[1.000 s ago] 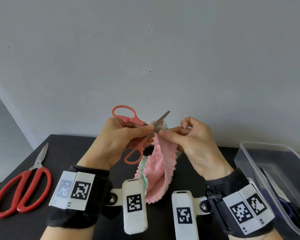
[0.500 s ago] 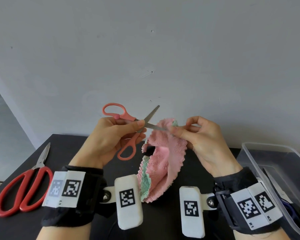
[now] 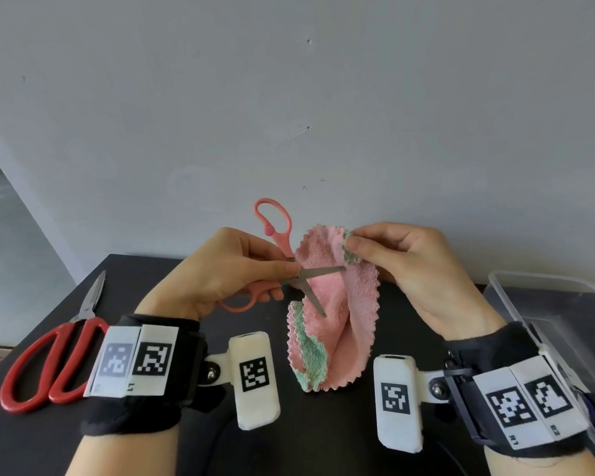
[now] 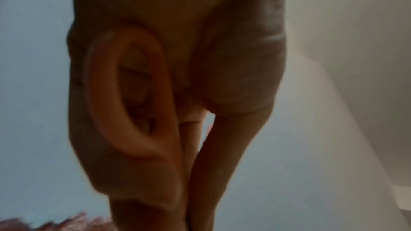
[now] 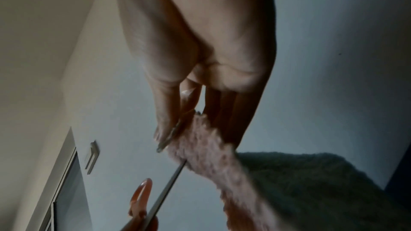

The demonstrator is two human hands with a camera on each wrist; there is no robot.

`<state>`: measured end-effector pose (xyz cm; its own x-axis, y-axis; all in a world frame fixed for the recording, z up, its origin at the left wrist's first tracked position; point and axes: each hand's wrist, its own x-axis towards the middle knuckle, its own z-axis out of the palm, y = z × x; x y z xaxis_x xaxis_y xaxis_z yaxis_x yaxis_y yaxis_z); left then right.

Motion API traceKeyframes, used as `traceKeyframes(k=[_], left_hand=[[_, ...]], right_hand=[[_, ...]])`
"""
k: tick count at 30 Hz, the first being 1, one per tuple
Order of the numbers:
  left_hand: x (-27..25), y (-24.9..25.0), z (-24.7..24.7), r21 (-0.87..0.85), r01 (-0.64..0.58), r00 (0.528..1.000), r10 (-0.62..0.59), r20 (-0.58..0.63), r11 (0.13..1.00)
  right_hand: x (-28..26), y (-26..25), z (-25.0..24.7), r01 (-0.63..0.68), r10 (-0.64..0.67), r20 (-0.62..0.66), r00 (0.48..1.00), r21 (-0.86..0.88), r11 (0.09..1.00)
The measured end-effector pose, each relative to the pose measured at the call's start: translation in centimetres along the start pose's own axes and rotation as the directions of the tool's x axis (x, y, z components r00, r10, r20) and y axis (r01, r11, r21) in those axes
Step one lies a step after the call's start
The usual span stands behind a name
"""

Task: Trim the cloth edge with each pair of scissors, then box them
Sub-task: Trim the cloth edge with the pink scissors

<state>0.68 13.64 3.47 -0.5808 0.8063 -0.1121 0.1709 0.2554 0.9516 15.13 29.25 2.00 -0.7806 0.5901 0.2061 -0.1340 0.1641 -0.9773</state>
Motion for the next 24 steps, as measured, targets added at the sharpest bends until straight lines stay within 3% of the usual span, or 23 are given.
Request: traceKeyframes(k=[8,16,24], left_hand=[[0.2,-0.2,0.6,0.024,-0.06,0.998,0.061,-0.019,0.998],[0.2,0.3,2.0,0.064,-0.152,0.988,0.154,-0.031,0.986],[0.4,0.0,1.7,0.108,-0.202,0.977,0.207,-0.042,0.973]], right_hand=[[-0.5,-0.4,0.9,0.038,-0.004,0.183,0.983,-0.182,0.983],[-0.4,-0.2,1.1,0.036,-0.003,0.101,0.995,-0.32,0.947],[-0.3,-0.2,1.4,0.093,-0.055,0.124,0.991,-0.33,0.939]])
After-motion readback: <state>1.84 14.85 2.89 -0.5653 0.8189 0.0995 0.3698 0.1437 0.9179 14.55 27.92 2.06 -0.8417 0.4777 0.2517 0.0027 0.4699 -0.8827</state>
